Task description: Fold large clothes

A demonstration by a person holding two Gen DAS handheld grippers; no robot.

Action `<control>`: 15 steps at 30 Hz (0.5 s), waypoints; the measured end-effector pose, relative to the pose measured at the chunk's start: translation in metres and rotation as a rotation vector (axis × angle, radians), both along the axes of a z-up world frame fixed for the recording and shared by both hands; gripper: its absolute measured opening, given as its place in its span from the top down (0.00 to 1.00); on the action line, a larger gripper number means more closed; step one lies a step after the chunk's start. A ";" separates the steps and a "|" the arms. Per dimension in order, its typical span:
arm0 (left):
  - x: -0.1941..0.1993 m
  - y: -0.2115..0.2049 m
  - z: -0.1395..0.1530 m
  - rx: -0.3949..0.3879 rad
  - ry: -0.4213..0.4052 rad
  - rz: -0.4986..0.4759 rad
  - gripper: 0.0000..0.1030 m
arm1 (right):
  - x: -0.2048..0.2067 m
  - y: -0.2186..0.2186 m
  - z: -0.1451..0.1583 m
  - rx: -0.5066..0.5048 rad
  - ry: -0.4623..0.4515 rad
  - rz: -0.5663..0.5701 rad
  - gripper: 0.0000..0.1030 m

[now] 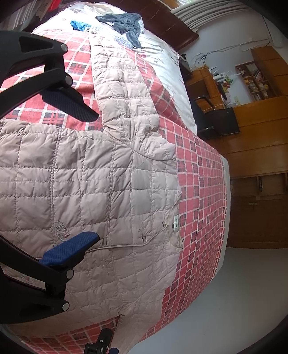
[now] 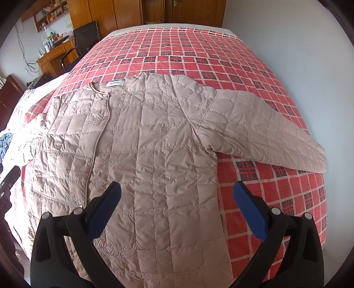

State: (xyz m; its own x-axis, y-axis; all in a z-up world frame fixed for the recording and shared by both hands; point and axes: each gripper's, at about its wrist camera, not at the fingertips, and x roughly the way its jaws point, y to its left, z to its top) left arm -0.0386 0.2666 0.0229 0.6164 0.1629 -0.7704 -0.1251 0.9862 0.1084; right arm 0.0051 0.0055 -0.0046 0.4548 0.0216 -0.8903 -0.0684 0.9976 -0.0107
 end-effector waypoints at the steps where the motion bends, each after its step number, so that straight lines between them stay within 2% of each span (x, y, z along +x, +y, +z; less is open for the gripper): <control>1: 0.000 0.000 0.000 0.000 0.000 0.000 0.04 | 0.000 0.000 0.000 -0.002 0.000 0.002 0.03; 15: -0.001 0.000 0.001 0.006 -0.003 -0.003 0.04 | 0.000 -0.001 -0.002 0.000 0.003 -0.001 0.03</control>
State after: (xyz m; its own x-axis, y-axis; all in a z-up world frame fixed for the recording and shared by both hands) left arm -0.0392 0.2662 0.0236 0.6194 0.1657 -0.7674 -0.1229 0.9859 0.1137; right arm 0.0055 0.0048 -0.0068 0.4519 0.0208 -0.8918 -0.0674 0.9977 -0.0110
